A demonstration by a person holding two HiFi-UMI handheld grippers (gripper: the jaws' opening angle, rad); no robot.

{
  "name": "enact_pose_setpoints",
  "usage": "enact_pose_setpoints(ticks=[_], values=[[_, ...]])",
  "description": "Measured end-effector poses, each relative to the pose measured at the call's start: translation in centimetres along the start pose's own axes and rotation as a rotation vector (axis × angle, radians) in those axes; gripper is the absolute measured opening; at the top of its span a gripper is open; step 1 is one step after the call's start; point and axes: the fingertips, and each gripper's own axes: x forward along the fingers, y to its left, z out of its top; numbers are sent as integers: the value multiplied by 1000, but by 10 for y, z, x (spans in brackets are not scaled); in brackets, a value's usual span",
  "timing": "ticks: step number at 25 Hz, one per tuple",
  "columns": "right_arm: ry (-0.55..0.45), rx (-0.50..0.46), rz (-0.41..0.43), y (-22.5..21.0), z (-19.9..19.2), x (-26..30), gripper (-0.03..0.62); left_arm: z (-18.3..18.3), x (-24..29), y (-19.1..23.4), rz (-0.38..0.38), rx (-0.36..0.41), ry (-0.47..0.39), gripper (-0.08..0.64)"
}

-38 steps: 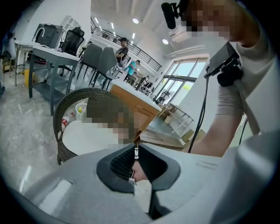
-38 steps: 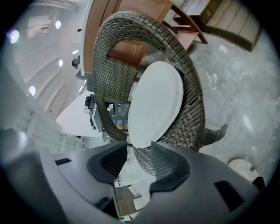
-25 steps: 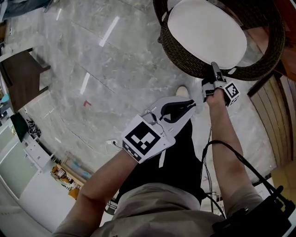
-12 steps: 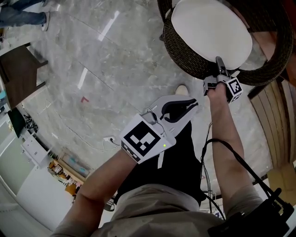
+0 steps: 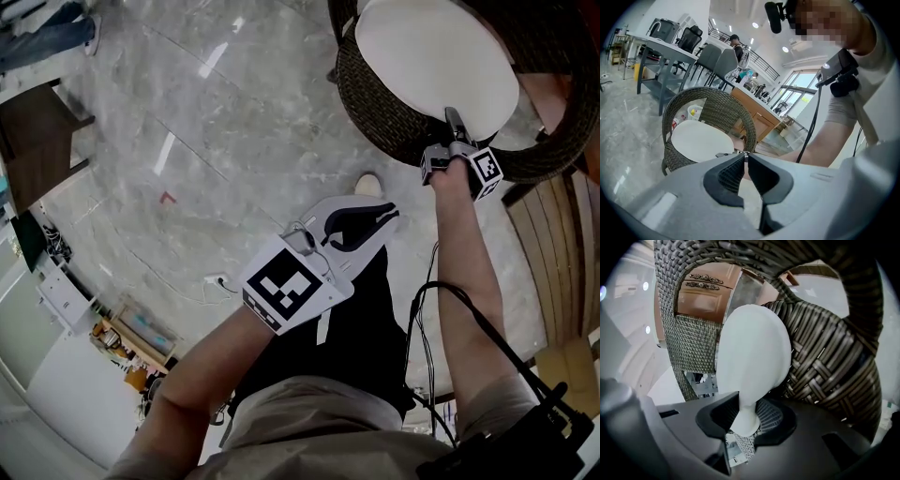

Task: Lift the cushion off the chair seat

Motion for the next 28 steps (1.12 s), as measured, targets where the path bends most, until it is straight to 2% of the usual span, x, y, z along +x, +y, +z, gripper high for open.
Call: enact_pose_setpoints(ticks=[7,15,20,28], values=[[13,-27,-6,0,-1,-16,100,5,-9,-11,2,10,-15,8],[-11,-51,53,24,-4,-41,80,5,-29,-25,6,23,-42,9],[-10,-80,58,39,-7,-63,75,10,-45,-42,0,43,-60,9],[32,-161,61,56,-35,-104,71,6,-94,-59,9,57,-90,9]])
